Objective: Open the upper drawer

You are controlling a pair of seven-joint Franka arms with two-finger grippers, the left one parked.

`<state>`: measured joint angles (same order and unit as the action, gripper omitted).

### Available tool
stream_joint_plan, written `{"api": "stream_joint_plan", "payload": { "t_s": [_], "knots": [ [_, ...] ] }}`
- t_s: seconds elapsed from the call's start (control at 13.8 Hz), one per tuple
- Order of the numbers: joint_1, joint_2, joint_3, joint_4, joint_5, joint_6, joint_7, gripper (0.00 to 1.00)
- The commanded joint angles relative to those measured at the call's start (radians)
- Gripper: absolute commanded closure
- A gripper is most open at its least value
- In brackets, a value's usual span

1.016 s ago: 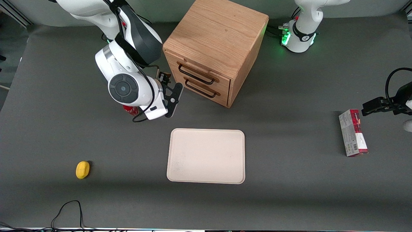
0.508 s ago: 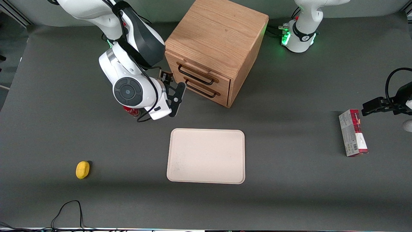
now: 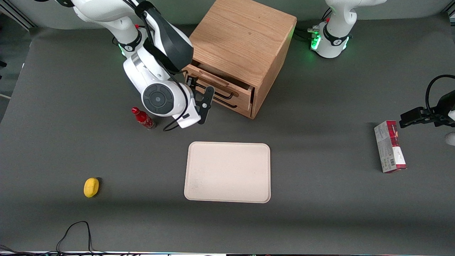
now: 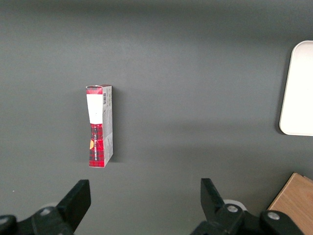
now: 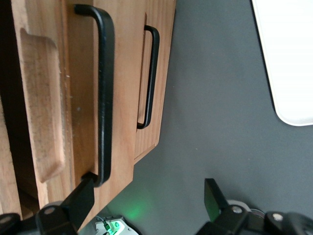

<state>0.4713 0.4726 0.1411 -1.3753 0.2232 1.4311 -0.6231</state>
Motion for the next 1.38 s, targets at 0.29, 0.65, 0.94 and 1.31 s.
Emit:
{"api": "stream_joint_plan", "payload": {
  "t_s": [0.29, 0.65, 0.94, 1.31],
  "knots": [
    [0.062, 0.034, -0.006, 0.025, 0.022, -0.006, 0.014, 0.00],
    [0.079, 0.038, -0.006, 0.022, 0.022, 0.012, 0.028, 0.00],
    [0.092, 0.043, -0.006, 0.016, 0.021, 0.046, 0.026, 0.00],
    [0.110, 0.063, -0.008, 0.013, 0.019, 0.097, 0.026, 0.00]
  ]
}}
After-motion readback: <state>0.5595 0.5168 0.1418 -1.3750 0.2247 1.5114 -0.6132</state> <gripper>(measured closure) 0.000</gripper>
